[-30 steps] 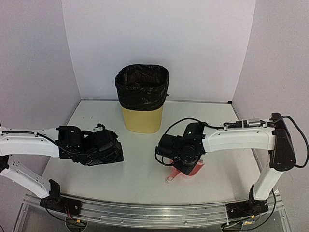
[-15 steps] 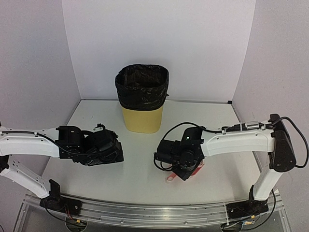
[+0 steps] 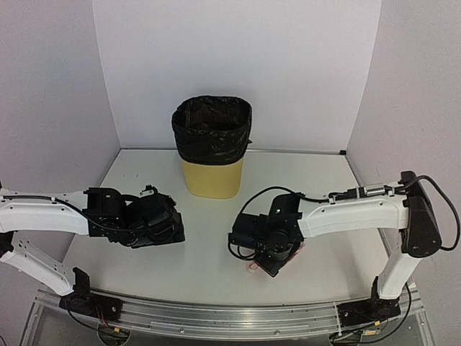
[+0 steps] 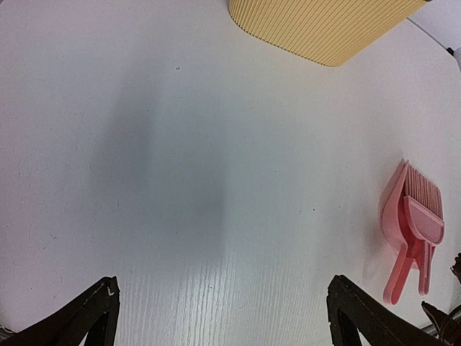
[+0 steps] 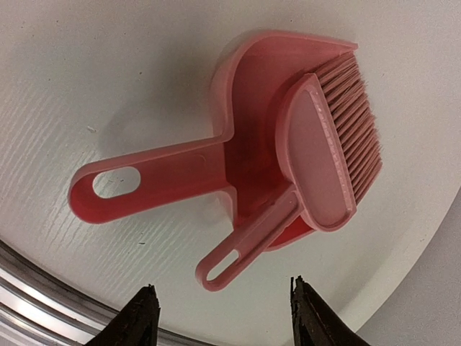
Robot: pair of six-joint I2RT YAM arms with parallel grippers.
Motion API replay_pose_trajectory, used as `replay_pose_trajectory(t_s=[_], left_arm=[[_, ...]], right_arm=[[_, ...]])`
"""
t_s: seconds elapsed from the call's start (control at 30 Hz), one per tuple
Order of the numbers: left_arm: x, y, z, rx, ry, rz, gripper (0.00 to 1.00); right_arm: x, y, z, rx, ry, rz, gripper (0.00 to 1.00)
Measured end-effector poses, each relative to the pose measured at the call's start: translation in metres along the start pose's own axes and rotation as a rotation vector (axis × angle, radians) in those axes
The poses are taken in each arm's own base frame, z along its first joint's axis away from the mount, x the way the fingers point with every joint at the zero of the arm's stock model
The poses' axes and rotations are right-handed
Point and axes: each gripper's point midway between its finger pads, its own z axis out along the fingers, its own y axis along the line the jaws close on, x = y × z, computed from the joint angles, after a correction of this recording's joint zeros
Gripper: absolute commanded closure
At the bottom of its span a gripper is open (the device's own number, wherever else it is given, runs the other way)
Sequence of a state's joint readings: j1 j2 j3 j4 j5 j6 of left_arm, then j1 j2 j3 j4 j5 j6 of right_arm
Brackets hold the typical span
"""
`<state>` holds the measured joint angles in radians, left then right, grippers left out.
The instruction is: Sweep away the paper scraps from the table
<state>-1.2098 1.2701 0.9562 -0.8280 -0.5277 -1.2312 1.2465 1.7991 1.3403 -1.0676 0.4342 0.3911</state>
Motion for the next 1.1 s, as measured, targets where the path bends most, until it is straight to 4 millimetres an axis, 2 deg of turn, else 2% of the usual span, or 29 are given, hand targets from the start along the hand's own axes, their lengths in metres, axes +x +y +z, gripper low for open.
replay_pose_trajectory(t_s=[0.1, 0.13, 0.27, 0.37, 0.47, 0.53, 0.6, 0.7, 0.87, 1.0, 1.1], left_arm=[[0.0, 0.0, 0.0, 0.001, 0.002, 0.0, 0.0], [0.0, 0.0, 0.0, 0.001, 0.003, 0.0, 0.0], [0.0, 0.0, 0.0, 0.0, 0.002, 0.0, 0.0], [0.0, 0.0, 0.0, 0.002, 0.001, -0.002, 0.0], [-0.002, 0.0, -0.001, 0.005, -0.001, -0.008, 0.0], [-0.005, 0.001, -0.001, 0.008, -0.002, -0.021, 0.0], [-0.011, 0.001, 0.003, 0.011, 0.001, -0.049, 0.0], [-0.024, 0.007, 0.013, 0.006, 0.005, -0.093, 0.0], [-0.039, 0.023, 0.03, -0.016, 0.015, -0.142, 0.0], [-0.044, 0.041, 0.044, -0.046, 0.028, -0.185, 0.0], [-0.046, 0.057, 0.052, -0.083, 0.03, -0.217, 0.0]], right_arm=[[0.0, 0.004, -0.002, -0.027, -0.002, 0.007, 0.17], [-0.001, 0.004, -0.003, -0.033, -0.006, 0.004, 0.14], [-0.007, -0.002, -0.018, -0.04, -0.064, 0.026, 0.09], [-0.015, -0.018, -0.036, -0.044, -0.136, 0.077, 0.07], [-0.023, -0.05, -0.049, -0.064, -0.184, 0.185, 0.06], [-0.026, -0.081, -0.051, -0.077, -0.199, 0.294, 0.06], [-0.023, -0.122, -0.047, -0.074, -0.202, 0.428, 0.06], [-0.005, -0.168, -0.036, -0.056, -0.186, 0.584, 0.05], [0.045, -0.218, -0.009, -0.074, -0.13, 0.832, 0.06], [0.088, -0.243, 0.007, -0.069, -0.107, 1.019, 0.05], [0.112, -0.253, 0.007, -0.043, -0.138, 1.112, 0.05]])
